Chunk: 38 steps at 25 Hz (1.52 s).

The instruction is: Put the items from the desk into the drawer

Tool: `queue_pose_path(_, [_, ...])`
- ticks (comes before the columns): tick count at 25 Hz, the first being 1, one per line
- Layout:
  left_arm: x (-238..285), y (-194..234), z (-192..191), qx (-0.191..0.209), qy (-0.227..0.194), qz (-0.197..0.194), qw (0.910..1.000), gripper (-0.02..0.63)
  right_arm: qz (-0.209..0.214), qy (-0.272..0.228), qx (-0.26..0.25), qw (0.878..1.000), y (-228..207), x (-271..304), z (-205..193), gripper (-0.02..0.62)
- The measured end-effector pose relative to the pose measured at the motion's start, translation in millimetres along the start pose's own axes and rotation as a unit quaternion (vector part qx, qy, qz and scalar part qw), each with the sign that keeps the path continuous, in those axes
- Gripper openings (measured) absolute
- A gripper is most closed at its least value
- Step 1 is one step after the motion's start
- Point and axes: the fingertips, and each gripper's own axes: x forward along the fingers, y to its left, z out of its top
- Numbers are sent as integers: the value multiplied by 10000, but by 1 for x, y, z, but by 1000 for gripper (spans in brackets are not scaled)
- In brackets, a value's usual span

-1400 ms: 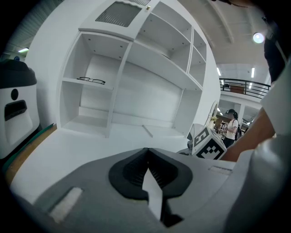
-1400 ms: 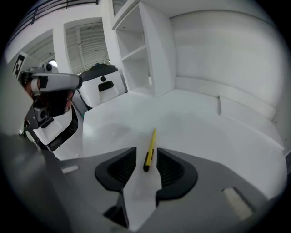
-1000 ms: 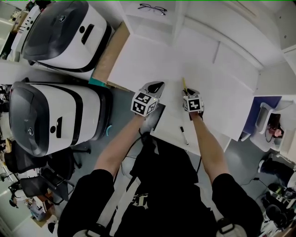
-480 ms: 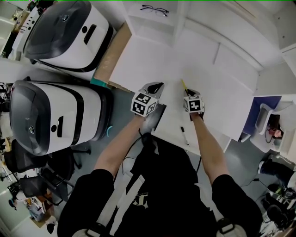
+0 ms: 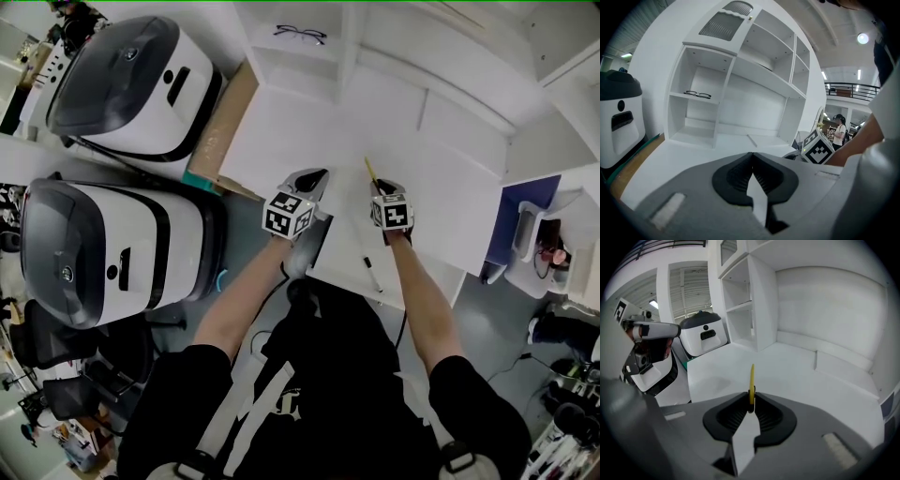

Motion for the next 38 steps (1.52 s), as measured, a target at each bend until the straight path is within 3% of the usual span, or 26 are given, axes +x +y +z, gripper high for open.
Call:
queue_pose_path(20, [-55, -44, 58, 318, -626, -462, 9965, 5, -481, -1215, 199, 9912, 21, -129, 50, 49])
queue_pose_path(38, [-76, -97, 61, 570, -694, -1008, 9908, 5, -1004, -1848, 429, 9767, 36, -228, 30, 49])
